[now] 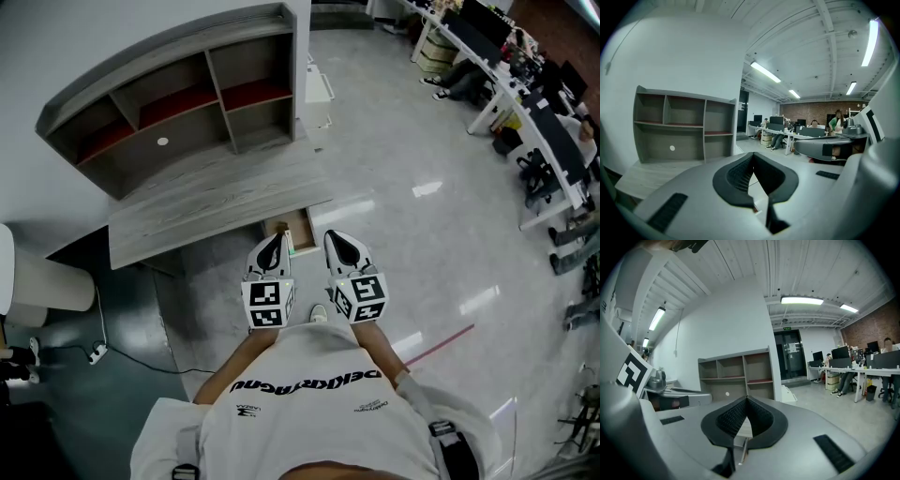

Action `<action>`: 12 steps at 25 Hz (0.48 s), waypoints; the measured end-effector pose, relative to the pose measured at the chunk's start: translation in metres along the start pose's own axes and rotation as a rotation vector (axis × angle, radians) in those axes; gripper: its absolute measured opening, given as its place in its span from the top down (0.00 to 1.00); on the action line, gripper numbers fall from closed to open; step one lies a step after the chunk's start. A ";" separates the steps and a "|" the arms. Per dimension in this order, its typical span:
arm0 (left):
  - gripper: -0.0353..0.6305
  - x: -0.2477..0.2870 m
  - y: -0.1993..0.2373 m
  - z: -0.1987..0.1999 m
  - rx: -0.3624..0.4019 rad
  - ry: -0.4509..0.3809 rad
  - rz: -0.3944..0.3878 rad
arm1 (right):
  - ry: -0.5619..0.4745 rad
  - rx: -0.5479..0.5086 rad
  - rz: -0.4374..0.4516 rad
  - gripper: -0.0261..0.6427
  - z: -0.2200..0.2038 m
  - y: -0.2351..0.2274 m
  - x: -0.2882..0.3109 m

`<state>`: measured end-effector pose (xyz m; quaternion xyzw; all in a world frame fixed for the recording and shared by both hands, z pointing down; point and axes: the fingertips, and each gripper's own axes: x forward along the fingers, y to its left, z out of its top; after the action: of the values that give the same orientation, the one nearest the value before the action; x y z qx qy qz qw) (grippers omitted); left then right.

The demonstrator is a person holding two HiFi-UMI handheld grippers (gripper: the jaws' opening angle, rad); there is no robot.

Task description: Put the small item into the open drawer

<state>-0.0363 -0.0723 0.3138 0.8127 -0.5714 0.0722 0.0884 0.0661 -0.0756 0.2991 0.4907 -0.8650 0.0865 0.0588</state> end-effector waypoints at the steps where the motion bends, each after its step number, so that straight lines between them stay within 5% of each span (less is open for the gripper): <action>1: 0.92 0.001 0.000 0.001 0.004 -0.004 -0.003 | -0.003 -0.003 0.000 0.92 0.001 -0.001 0.001; 12: 0.92 0.009 0.000 0.012 0.008 -0.034 -0.012 | -0.032 -0.022 -0.005 0.92 0.013 -0.008 0.007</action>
<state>-0.0335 -0.0832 0.3037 0.8175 -0.5678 0.0600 0.0759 0.0698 -0.0881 0.2881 0.4937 -0.8654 0.0690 0.0505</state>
